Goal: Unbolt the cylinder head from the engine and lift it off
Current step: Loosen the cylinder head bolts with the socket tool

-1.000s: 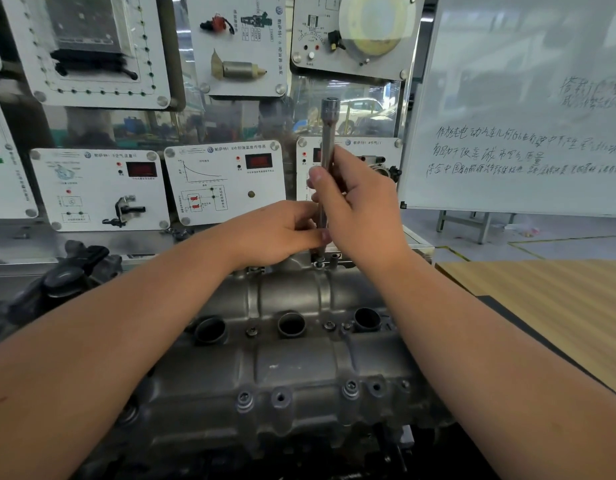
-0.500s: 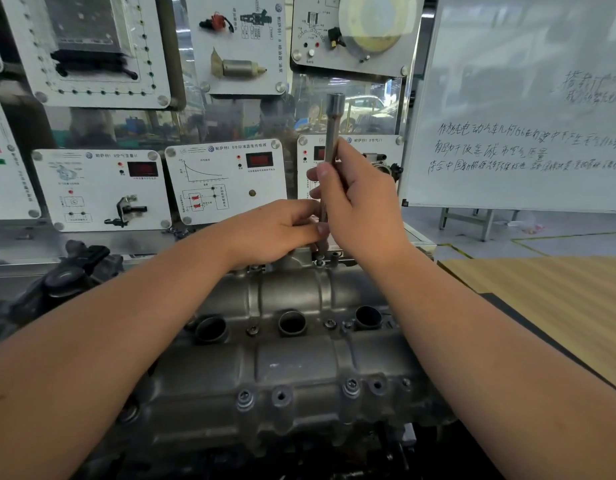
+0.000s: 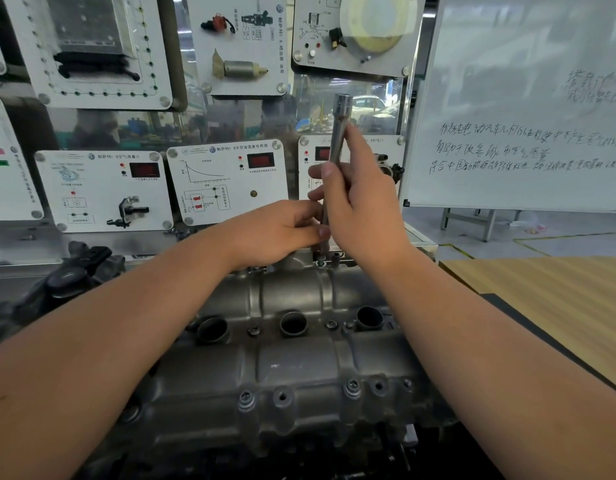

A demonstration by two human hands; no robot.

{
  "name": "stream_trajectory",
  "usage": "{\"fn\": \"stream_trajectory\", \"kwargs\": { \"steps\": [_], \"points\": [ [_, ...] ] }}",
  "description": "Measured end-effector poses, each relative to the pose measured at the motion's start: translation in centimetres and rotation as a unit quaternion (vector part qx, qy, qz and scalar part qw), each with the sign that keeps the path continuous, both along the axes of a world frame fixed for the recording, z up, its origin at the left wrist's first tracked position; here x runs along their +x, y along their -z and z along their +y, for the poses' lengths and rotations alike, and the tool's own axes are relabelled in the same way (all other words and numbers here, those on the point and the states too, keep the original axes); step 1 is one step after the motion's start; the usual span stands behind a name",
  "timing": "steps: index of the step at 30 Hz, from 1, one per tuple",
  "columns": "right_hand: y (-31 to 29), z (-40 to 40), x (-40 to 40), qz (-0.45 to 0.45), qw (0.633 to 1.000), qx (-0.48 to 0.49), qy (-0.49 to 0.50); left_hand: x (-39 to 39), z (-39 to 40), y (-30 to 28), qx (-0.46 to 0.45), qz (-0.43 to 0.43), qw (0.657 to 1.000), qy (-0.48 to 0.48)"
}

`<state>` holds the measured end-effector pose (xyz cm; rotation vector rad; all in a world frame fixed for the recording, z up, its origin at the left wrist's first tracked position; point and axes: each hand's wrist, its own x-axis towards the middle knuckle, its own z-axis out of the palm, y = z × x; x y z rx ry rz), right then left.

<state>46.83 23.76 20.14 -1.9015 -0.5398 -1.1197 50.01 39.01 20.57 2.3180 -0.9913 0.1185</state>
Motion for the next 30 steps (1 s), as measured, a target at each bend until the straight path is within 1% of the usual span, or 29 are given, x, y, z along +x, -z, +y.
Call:
{"fn": "stream_trajectory", "kwargs": {
  "steps": [2,5,10,13,18,24,30],
  "points": [
    [0.13,0.07,-0.10,-0.012,1.000,0.009,-0.003,0.02,-0.14,-0.07,0.006,-0.003,1.000,-0.002],
    [0.05,0.00,0.00,-0.049,0.999,-0.004,0.020,0.06,-0.24,-0.11,0.006,-0.006,1.000,0.003],
    [-0.11,-0.13,0.19,-0.003,1.000,0.000,0.010,-0.16,-0.02,0.02,-0.003,0.005,1.000,0.001],
    [0.05,0.11,-0.10,0.000,1.000,0.012,0.000,-0.06,0.03,-0.07,0.006,-0.003,1.000,0.000],
    [-0.04,0.05,-0.21,-0.050,0.999,-0.005,0.013,0.22,-0.22,-0.05,-0.004,-0.012,1.000,-0.006],
    [-0.10,0.04,-0.20,0.010,1.000,0.012,0.002,0.05,0.05,0.06,-0.026,-0.006,1.000,-0.003],
    [-0.15,0.11,-0.42,-0.054,0.998,0.003,0.016,0.13,-0.30,-0.15,0.002,-0.024,1.000,-0.009]
  ]
}}
